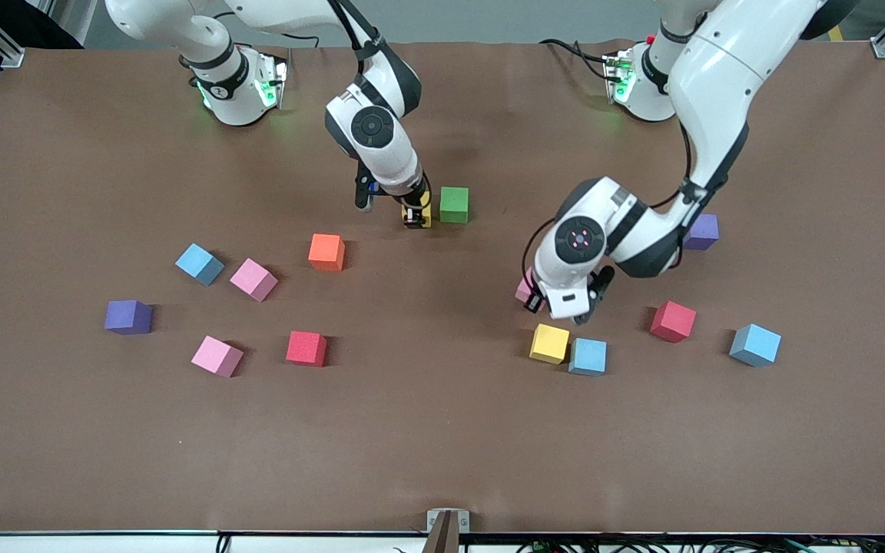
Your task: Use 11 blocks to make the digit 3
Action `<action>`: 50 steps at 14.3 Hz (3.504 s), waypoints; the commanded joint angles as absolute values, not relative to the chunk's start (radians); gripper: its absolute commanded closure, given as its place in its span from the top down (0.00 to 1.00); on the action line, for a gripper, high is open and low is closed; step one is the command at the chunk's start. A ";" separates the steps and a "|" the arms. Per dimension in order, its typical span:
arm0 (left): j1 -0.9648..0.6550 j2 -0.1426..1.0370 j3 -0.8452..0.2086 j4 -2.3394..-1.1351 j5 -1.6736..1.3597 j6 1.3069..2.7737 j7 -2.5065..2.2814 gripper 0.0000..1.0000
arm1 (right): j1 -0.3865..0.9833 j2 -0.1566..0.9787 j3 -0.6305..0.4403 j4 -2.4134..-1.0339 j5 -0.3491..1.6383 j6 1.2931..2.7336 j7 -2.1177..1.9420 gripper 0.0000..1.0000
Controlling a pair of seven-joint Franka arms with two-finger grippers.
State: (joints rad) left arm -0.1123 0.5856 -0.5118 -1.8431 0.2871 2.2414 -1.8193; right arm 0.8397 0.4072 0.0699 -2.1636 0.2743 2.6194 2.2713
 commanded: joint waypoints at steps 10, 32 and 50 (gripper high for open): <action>-0.109 0.359 -0.686 -2.229 0.302 2.485 -2.514 0.19 | 0.874 0.440 0.067 -2.154 0.304 2.645 2.313 0.02; -0.189 0.416 -0.686 -2.264 0.302 2.577 -2.648 0.20 | 0.910 0.462 0.066 -2.114 0.291 2.640 2.339 1.00; -0.201 0.465 -0.681 -2.246 0.339 2.580 -2.648 0.20 | 0.614 0.210 0.015 -1.973 0.246 2.179 2.122 1.00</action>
